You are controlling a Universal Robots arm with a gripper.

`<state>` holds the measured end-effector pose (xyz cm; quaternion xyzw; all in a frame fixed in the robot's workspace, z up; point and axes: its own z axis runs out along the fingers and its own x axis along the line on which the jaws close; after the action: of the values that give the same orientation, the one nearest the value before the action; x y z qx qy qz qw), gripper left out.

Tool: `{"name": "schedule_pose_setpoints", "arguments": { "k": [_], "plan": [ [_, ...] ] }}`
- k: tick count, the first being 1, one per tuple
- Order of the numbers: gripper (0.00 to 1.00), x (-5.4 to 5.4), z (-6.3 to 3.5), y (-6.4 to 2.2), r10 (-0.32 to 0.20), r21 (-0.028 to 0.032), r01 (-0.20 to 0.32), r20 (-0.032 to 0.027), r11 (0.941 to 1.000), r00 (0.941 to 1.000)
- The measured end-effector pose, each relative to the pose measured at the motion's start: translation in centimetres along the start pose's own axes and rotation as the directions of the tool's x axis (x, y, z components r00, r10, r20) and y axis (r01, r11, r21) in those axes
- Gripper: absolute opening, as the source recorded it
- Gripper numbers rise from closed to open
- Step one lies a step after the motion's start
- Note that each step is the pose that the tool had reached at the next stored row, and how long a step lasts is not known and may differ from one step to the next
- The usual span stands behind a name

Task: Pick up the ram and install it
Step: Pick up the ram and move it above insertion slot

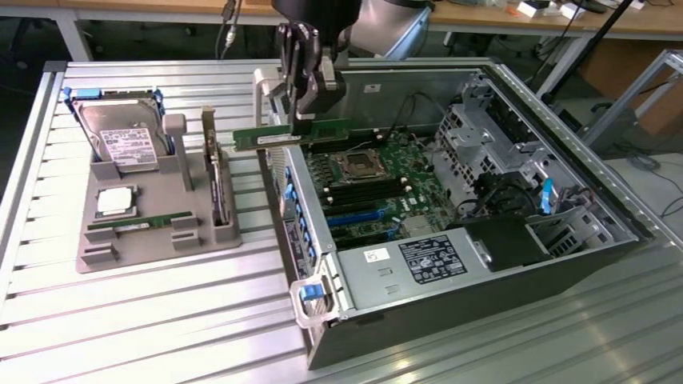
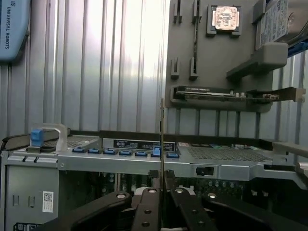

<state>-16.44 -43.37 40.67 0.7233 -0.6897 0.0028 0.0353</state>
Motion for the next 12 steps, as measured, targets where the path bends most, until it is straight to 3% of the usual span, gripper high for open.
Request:
{"name": "schedule_pose_setpoints", "arguments": {
  "k": [2, 12],
  "plan": [
    [0.13, 0.0, -0.04, -0.82, 0.000, -0.0001, 0.000, -0.0019, 1.0000, 1.0000],
    [0.13, 0.1, -0.12, -2.73, 0.000, -0.0003, 0.000, -0.0059, 1.0000, 1.0000]
  ]
}}
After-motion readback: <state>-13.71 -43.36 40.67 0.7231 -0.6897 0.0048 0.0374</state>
